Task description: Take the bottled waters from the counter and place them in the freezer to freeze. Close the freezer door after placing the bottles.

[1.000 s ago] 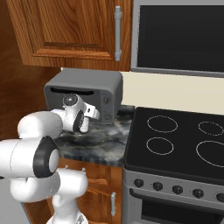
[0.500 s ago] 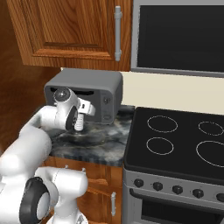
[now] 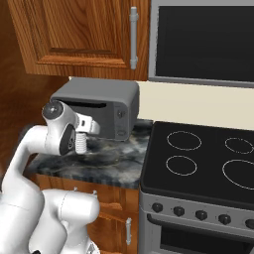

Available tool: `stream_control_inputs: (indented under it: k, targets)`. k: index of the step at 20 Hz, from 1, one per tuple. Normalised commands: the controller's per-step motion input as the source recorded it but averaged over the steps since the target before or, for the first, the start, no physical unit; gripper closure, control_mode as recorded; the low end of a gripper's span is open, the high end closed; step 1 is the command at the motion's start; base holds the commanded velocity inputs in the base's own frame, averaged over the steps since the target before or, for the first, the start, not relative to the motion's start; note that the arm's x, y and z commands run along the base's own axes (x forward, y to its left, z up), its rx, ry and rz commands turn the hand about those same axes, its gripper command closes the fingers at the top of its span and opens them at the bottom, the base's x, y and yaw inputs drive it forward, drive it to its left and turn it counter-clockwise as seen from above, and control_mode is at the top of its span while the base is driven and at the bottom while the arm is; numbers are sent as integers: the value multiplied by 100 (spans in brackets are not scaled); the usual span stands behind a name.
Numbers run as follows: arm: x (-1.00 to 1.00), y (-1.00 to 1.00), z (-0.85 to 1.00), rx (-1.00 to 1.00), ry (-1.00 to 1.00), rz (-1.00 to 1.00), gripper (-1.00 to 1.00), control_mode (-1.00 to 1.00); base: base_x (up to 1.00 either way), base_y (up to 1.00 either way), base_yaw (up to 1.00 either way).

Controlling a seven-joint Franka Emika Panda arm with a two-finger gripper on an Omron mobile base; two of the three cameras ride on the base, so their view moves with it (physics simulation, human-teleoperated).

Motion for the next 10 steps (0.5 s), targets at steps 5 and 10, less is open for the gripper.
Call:
stream_control_inputs:
  k: [5,10]
  targets:
    - [-65,2,53,-1,-3,0,100,-100,0,0,0]
    - [-70,0,48,0,-7,0,100,-100,0,0,0]
